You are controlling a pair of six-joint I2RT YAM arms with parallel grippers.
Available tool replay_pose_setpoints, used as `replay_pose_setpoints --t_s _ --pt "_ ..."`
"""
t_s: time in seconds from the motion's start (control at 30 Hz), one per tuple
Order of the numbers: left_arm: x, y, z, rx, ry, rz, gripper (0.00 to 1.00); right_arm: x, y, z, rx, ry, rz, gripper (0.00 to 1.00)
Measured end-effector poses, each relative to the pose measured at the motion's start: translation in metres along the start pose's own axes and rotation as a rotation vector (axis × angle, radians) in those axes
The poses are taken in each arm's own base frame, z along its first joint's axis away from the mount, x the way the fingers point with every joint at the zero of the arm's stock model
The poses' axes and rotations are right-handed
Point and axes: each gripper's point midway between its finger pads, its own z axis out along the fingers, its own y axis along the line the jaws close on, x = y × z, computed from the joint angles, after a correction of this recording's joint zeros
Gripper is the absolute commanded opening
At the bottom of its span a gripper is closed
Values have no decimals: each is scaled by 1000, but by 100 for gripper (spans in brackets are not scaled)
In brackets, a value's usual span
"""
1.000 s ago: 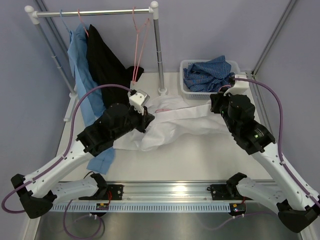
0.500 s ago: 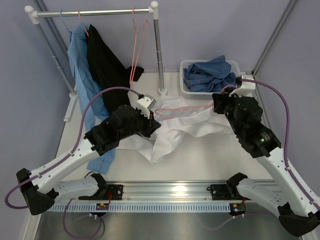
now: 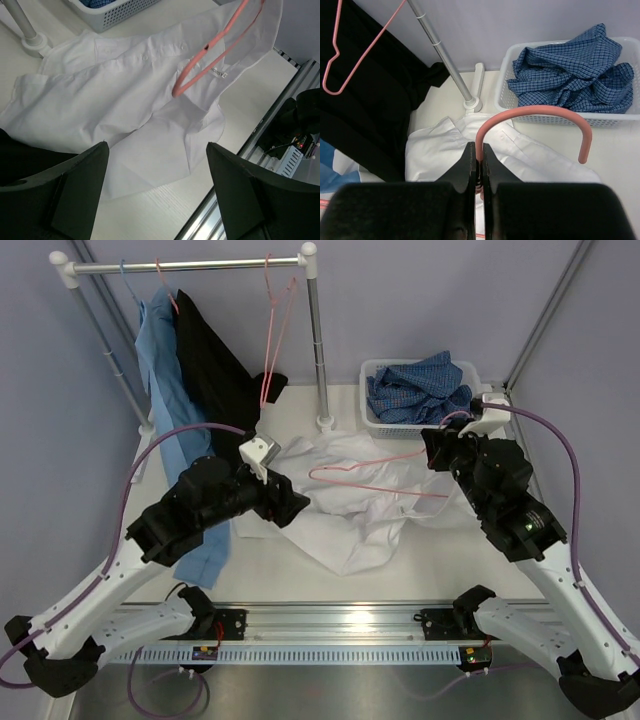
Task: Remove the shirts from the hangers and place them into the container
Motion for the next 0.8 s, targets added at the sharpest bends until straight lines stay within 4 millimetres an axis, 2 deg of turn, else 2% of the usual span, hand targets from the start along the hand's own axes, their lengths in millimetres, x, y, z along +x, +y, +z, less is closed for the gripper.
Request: replay_pose_setpoints --t_s 0.1,0.2,0.37,0.57,0.8 --pt "-11 -4 -5 15 3 36 85 5 8 2 -49 10 -15 0" --pt "-30 -13 -1 62 -3 72 84 13 16 6 -99 31 -35 0" --pt "-44 -24 19 127 34 117 79 24 29 9 -183 56 -66 0" --pt "-39 -34 44 204 108 115 68 22 38 12 -231 45 -83 0" --pt "-16 -43 62 280 205 81 52 25 42 20 -244 50 -92 0"
